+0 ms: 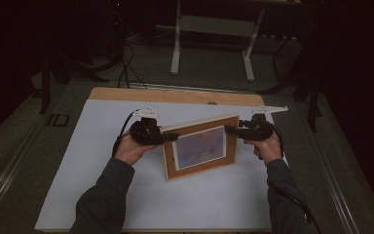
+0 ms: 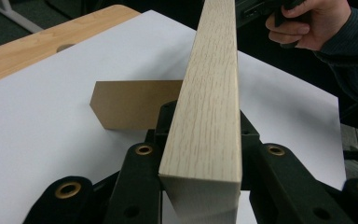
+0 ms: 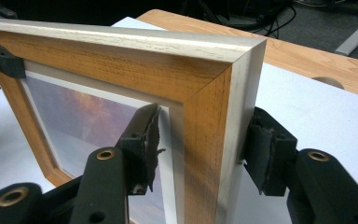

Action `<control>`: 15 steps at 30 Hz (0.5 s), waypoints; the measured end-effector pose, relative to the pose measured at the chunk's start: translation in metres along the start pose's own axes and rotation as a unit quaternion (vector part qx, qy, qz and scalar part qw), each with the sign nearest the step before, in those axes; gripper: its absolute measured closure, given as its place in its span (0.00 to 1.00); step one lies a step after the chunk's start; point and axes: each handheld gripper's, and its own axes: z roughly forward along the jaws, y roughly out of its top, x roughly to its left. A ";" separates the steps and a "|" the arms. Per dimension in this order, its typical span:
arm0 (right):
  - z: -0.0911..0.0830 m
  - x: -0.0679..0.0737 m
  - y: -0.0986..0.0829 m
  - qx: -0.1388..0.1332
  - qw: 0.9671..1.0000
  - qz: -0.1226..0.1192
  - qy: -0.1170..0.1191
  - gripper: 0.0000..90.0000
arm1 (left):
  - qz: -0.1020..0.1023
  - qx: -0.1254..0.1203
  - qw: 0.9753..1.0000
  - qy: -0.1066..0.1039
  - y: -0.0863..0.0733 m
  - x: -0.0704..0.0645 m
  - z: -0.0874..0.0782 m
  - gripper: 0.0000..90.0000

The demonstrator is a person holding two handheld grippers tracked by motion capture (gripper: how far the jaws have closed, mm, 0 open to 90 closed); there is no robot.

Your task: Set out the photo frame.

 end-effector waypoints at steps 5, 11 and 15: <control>-0.001 0.004 -0.001 0.001 1.000 -0.002 -0.011 0.55 | 0.002 0.001 1.000 -0.008 0.000 0.004 0.000 0.80; -0.003 0.010 -0.002 0.009 1.000 -0.010 -0.021 0.57 | 0.004 0.003 1.000 -0.004 0.001 0.008 -0.002 0.77; -0.004 0.013 -0.005 0.008 1.000 -0.011 -0.027 0.60 | 0.002 0.001 1.000 0.008 0.001 0.012 -0.003 0.74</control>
